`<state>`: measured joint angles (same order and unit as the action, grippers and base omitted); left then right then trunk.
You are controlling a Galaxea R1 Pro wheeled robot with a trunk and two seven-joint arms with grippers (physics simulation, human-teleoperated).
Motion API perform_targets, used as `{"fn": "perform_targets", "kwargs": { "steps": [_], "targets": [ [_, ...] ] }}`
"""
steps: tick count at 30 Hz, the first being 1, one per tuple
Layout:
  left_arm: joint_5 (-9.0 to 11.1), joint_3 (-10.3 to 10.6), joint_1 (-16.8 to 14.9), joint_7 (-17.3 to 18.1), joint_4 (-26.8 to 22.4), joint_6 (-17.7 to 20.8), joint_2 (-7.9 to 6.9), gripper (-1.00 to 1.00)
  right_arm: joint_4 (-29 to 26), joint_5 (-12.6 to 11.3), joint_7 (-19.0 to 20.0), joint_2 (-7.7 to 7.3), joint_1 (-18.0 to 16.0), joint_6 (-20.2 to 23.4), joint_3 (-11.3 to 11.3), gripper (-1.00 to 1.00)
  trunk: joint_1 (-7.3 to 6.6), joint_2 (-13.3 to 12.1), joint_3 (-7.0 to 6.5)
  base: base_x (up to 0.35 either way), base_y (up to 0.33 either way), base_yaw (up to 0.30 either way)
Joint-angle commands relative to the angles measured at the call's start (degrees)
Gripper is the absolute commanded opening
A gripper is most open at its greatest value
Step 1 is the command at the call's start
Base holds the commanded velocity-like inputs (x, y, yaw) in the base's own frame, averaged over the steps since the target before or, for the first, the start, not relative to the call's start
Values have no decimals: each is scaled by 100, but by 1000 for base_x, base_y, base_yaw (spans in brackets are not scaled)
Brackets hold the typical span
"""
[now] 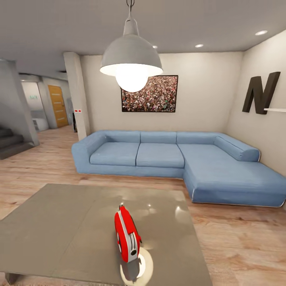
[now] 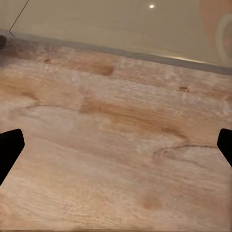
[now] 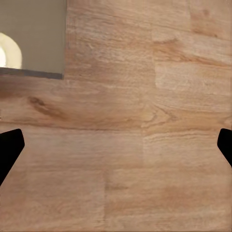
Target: Turn on the radio receiver that's on the table in the living room.
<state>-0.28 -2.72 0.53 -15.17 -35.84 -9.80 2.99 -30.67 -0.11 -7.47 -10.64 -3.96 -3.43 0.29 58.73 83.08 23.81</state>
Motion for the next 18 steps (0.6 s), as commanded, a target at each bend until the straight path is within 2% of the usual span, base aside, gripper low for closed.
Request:
{"fn": "perform_targets", "kwargs": {
  "steps": [1, 8, 15, 18],
  "targets": [
    [1, 0, 0, 2, -1, -5, 0, 100, 0, 4, 0, 0, 0, 0, 25, 100, 0, 0, 0, 0, -67, 204],
    [7, 0, 0, 5, -4, -13, 0, 100, 6, 5, 0, 0, 0, 0, 443, 100, 0, 0, 0, 0, -20, 62],
    [19, -2, 0, 13, -10, -37, -10, 100, 8, 12, 0, 14, 0, 0, 524, 100, 0, 0, 0, 0, -1, 2],
    [32, -46, 0, 13, -11, -39, -87, 100, -94, 17, 0, 101, 0, 0, 573, 100, 0, 0, 0, 0, 0, 0]
  ]
}}
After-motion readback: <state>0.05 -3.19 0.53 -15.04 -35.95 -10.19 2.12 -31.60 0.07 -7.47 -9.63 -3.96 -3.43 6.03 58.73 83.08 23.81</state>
